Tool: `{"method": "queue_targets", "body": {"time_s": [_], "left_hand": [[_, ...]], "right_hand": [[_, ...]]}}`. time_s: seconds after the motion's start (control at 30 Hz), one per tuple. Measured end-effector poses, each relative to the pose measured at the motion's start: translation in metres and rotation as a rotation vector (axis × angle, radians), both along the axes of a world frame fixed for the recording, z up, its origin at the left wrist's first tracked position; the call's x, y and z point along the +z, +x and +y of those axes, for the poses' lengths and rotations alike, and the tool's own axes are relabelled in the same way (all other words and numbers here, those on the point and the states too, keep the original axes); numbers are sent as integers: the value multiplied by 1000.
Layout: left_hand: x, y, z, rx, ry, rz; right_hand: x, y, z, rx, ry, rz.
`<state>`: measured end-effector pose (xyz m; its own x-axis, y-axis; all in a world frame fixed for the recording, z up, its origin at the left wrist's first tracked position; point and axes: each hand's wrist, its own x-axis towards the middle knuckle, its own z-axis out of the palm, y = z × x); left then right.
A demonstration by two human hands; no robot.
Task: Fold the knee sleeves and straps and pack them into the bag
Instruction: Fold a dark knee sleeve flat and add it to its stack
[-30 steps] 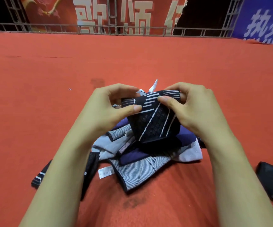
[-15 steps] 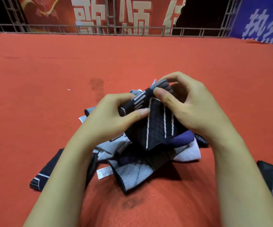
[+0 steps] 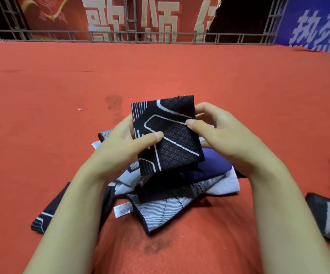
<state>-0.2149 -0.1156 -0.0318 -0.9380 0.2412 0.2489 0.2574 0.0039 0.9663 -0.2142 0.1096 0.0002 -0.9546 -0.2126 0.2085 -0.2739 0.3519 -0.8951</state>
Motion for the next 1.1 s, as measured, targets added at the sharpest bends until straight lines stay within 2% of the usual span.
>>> {"method": "queue_targets", "body": {"time_s": [0.1,0.2,0.33,0.53,0.67,0.77,0.87,0.9,0.97,1.03,1.1], "left_hand": [[-2,-1,-1,-45,-16,15],[-3,-2,-5,-84,-76,18],[3,1,-5,-56,-98,9],[17,6,2,76,-23,-94],[15,1,-10,208,-147,18],[19,2,-18,253,-204,42],[26,9,-24,291,-343,48],[29,11,-28,313,-362,45],[31,11,-40,367,-355,44],[33,12,-55,411,-373,20],[35,15,-70,414,-427,-41]], "right_hand": [[1,3,-13,-43,106,-75],[-2,1,-22,-147,170,-64],[-2,3,-28,-198,180,5],[-9,3,-40,-193,138,228],[-13,3,-47,-160,137,276],[-18,4,-53,-172,174,266],[-25,2,-55,-200,184,245],[-27,1,-56,-201,153,214],[-27,0,-58,-115,62,14],[-28,4,-64,130,-22,-268],[-31,9,-73,283,-84,-366]]}}
